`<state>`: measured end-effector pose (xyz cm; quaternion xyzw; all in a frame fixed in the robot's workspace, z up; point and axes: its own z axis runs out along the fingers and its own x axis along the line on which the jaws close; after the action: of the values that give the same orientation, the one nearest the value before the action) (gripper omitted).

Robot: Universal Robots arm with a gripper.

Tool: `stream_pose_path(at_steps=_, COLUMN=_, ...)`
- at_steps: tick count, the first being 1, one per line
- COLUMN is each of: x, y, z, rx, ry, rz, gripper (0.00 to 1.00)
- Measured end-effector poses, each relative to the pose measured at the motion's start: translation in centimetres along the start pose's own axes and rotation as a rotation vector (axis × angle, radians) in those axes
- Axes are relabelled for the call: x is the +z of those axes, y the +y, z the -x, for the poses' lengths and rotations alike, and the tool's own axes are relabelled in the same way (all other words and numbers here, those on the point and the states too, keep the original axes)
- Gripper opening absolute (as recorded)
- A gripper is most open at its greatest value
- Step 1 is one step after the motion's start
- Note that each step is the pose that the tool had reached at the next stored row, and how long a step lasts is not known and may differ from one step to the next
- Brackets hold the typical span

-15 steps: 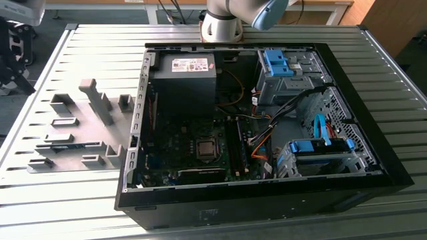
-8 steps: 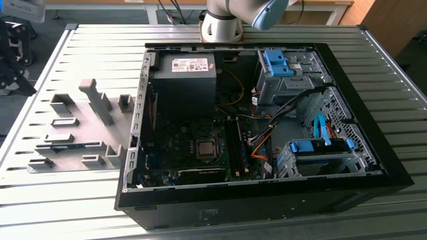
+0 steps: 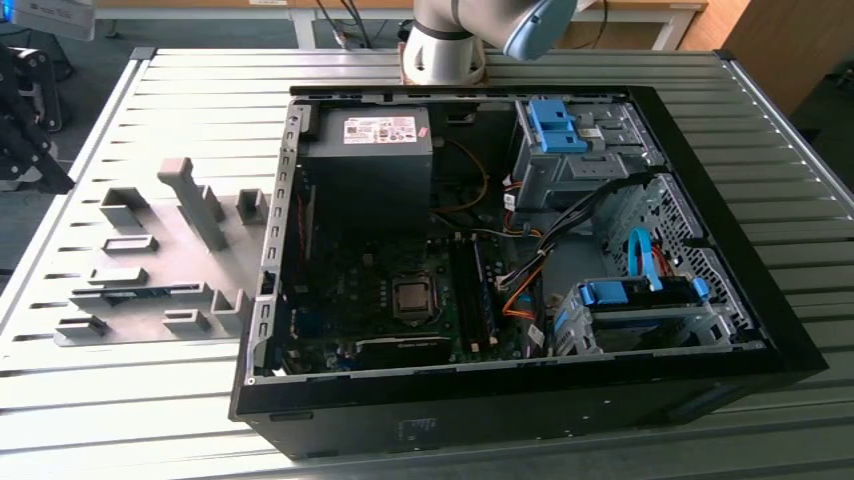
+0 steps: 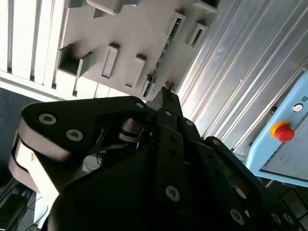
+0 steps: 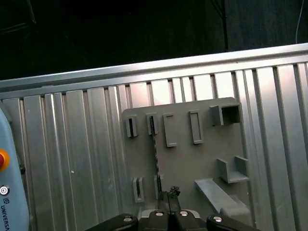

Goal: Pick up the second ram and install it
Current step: 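Pick up the second ram and move it above second insertion slot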

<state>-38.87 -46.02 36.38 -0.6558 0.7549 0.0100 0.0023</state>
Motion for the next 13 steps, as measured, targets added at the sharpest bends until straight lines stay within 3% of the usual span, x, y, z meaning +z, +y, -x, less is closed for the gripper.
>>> stream_pose_path(at_steps=6, x=0.11, y=-0.01, z=0.0, rx=-0.001, ry=0.0002, rz=-0.0005, gripper=0.11)
stream_pose_path(at_steps=11, x=0.67, y=-0.02, z=-0.15, rx=-0.034, ry=0.001, rz=0.0007, gripper=0.3)
stream_pose_path(at_steps=13, x=1.03, y=-0.01, z=-0.24, rx=-0.048, ry=0.001, rz=0.0012, gripper=0.3)
